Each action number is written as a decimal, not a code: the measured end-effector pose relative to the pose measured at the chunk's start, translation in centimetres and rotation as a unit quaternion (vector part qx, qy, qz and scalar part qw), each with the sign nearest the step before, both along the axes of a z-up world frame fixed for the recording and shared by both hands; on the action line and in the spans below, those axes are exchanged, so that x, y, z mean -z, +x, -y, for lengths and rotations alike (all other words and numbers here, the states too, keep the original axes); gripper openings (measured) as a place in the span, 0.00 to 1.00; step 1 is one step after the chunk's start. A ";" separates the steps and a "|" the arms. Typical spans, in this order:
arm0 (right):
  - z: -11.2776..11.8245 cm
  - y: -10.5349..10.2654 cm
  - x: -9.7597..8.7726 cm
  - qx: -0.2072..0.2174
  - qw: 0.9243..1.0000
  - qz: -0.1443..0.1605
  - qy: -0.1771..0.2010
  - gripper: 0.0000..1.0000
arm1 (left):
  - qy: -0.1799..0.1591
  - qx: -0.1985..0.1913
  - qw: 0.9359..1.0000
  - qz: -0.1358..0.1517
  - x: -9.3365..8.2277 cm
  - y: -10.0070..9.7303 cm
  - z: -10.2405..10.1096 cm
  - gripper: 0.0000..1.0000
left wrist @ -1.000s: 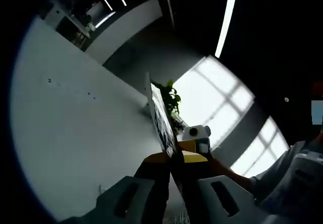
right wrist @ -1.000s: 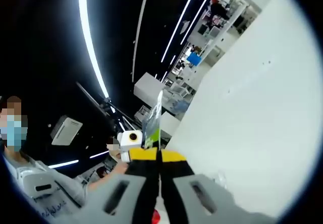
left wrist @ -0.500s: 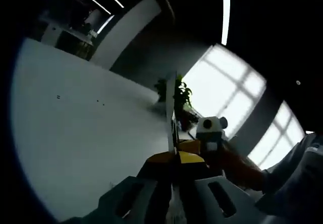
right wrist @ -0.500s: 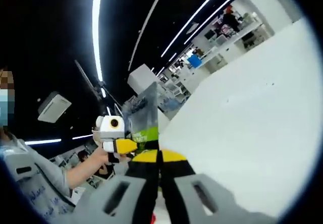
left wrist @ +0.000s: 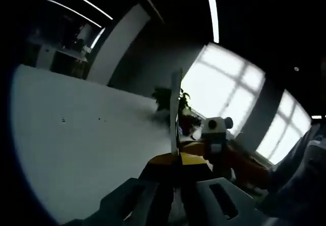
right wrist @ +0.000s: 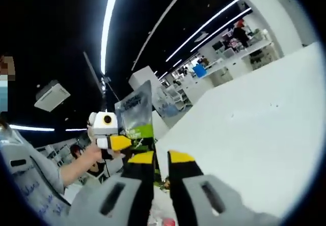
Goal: Arrange the skincare products in the storage area until every visible bottle or jar stands upright without overlapping.
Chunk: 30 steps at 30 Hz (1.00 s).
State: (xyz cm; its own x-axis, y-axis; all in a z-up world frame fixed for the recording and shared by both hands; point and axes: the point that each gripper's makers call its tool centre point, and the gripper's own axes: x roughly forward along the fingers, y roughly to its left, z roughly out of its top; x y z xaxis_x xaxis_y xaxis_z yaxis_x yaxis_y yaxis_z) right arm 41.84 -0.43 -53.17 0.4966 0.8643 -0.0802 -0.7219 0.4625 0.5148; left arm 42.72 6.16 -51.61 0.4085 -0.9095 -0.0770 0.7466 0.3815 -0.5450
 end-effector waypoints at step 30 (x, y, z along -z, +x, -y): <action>-6.4 -10.8 2.1 -0.014 0.998 -0.013 -0.054 0.16 | 0.033 0.025 0.998 -0.037 3.1 -7.6 -7.0 0.00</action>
State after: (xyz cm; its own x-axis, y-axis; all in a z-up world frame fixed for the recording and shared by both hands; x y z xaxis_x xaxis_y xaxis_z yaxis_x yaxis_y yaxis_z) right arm 31.08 5.93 -55.23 0.4687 0.8635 -0.1862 -0.7226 0.4960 0.4814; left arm 35.12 13.18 -54.76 0.3534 -0.9205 -0.1665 0.7244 0.3819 -0.5740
